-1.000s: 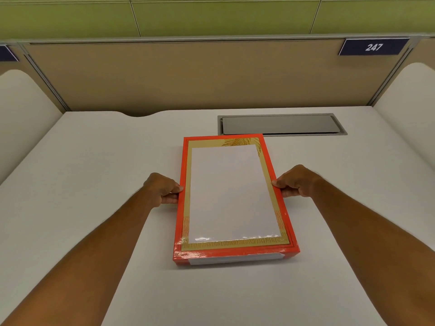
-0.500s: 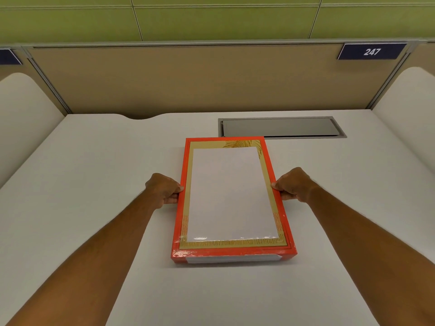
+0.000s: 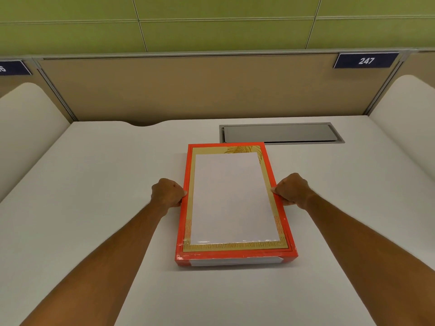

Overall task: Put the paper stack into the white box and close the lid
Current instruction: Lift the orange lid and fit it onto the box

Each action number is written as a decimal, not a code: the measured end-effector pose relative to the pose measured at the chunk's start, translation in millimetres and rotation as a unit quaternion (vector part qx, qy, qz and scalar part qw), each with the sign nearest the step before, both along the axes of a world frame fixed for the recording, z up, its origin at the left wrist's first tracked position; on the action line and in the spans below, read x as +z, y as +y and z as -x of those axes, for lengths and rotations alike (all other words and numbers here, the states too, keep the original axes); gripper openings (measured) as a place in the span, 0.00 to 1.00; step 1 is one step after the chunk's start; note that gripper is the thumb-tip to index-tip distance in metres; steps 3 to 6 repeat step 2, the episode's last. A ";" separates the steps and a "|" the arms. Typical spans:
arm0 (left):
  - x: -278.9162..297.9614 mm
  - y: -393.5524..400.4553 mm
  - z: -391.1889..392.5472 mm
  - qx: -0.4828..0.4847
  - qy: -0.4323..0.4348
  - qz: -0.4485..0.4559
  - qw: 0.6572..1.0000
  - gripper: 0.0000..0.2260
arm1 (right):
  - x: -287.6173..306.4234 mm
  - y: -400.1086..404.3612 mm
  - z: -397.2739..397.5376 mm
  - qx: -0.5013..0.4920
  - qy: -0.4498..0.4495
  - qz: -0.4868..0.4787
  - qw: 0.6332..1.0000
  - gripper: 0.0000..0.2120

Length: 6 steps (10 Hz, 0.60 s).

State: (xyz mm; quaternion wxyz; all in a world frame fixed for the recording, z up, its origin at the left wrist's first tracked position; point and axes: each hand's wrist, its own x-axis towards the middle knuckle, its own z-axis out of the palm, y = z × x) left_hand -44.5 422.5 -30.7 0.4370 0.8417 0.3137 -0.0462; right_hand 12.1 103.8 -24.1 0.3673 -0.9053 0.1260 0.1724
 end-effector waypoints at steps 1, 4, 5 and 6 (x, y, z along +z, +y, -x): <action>3.0 -9.1 7.5 -0.088 -0.031 -0.146 0.985 0.24 | 1.0 8.6 11.0 0.037 -0.088 0.116 0.989 0.24; 10.4 -16.5 7.5 -0.136 -0.062 -0.224 0.963 0.31 | 0.8 17.1 16.2 0.066 -0.160 0.173 0.970 0.34; 10.4 -16.5 7.5 -0.136 -0.062 -0.224 0.963 0.31 | 0.8 17.1 16.2 0.066 -0.160 0.173 0.970 0.34; 10.4 -16.5 7.5 -0.136 -0.062 -0.224 0.963 0.31 | 0.8 17.1 16.2 0.066 -0.160 0.173 0.970 0.34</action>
